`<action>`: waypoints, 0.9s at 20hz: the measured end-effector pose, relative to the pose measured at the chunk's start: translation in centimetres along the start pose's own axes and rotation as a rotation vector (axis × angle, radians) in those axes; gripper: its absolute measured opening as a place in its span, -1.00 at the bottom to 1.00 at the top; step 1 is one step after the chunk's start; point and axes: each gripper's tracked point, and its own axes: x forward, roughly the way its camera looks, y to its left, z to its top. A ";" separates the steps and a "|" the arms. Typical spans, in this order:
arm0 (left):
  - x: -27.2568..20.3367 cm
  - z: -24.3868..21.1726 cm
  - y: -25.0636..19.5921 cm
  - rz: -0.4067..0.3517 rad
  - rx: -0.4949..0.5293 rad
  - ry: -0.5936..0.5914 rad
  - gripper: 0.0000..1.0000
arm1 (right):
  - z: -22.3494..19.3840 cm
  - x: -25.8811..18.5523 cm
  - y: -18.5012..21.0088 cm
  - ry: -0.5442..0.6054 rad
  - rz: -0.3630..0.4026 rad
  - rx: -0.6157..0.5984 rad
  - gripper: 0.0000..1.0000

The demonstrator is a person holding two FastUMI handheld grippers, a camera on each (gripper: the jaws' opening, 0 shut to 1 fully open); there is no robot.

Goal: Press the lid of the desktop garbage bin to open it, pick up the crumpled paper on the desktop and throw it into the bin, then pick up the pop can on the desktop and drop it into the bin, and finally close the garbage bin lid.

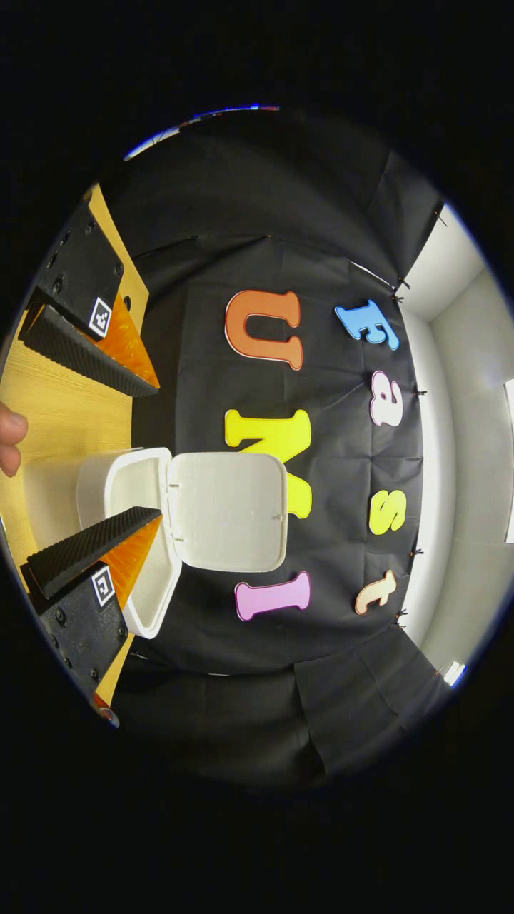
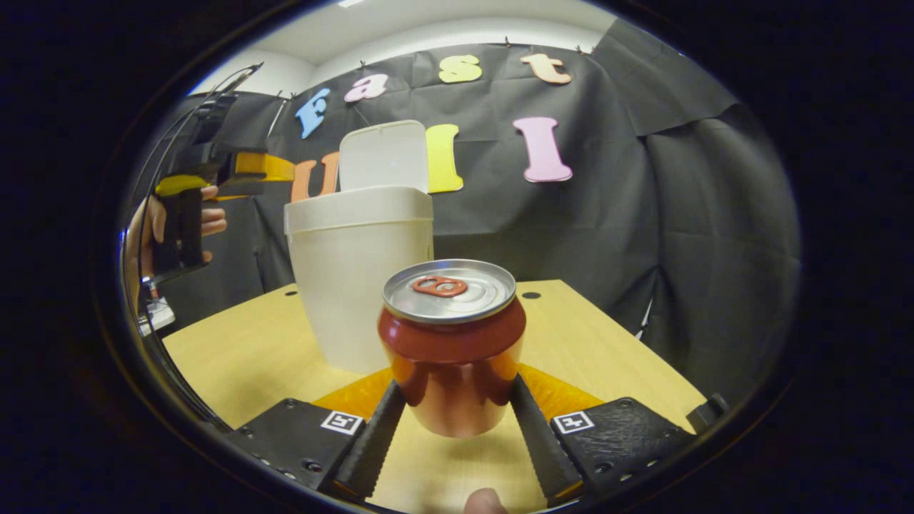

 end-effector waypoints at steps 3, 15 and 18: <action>-1.6 -1.7 1.8 0.020 -0.020 0.020 0.98 | 2.5 0.0 0.9 -0.033 0.017 -0.034 0.62; -7.3 -10.3 8.3 0.129 -0.015 0.146 1.00 | 13.5 1.8 6.7 -0.146 0.126 -0.121 0.61; -8.6 -11.5 9.1 0.151 0.008 0.147 1.00 | 15.0 2.5 8.6 -0.144 0.165 -0.120 0.62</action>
